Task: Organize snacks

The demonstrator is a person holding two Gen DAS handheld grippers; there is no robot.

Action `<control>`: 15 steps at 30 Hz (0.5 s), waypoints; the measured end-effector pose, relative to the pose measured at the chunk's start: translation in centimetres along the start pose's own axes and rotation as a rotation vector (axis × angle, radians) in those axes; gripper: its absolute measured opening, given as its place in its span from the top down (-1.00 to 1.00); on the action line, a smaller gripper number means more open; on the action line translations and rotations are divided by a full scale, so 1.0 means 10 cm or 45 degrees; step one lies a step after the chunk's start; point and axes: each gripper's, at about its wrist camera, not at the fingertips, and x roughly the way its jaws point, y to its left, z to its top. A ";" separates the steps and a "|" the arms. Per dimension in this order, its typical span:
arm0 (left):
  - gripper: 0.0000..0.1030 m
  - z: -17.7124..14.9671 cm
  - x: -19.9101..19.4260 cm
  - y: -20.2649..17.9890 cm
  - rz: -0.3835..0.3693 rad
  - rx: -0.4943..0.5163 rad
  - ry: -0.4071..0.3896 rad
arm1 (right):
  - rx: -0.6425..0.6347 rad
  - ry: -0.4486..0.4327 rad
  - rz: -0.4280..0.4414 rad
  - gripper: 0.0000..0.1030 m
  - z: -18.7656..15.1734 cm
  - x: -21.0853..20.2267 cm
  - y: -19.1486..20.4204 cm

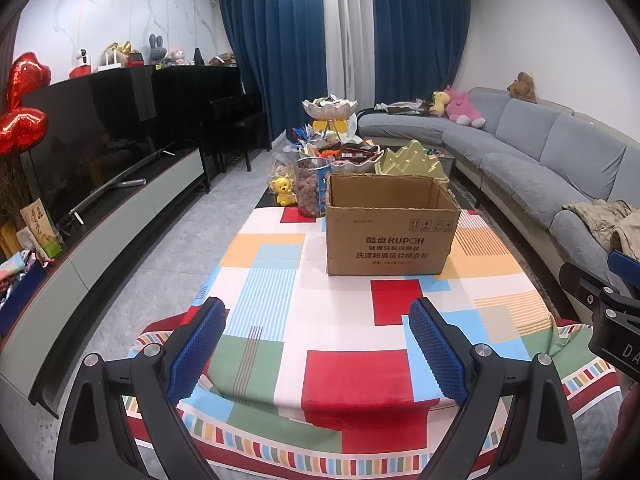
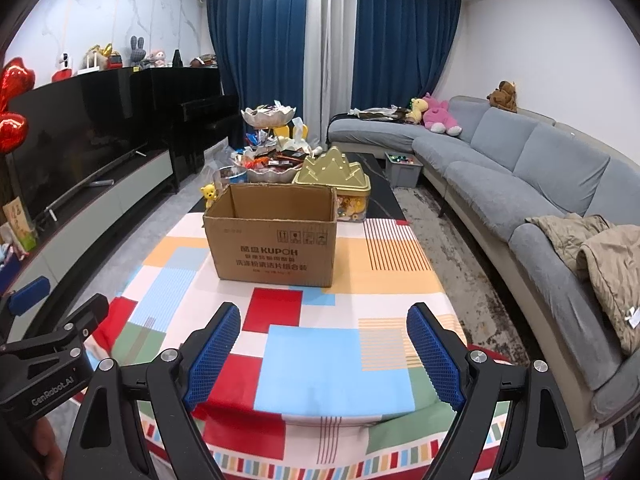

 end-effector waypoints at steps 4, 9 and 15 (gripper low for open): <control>-0.82 0.00 -0.01 -0.01 -0.002 0.002 -0.001 | 0.005 -0.004 0.001 -0.67 0.00 -0.03 -0.02; -0.82 0.00 -0.01 -0.01 -0.001 0.003 -0.002 | 0.006 -0.003 0.001 -0.67 0.00 -0.03 -0.02; -0.82 0.01 -0.01 -0.01 0.000 0.000 -0.004 | 0.009 -0.005 0.000 -0.67 0.00 -0.03 -0.02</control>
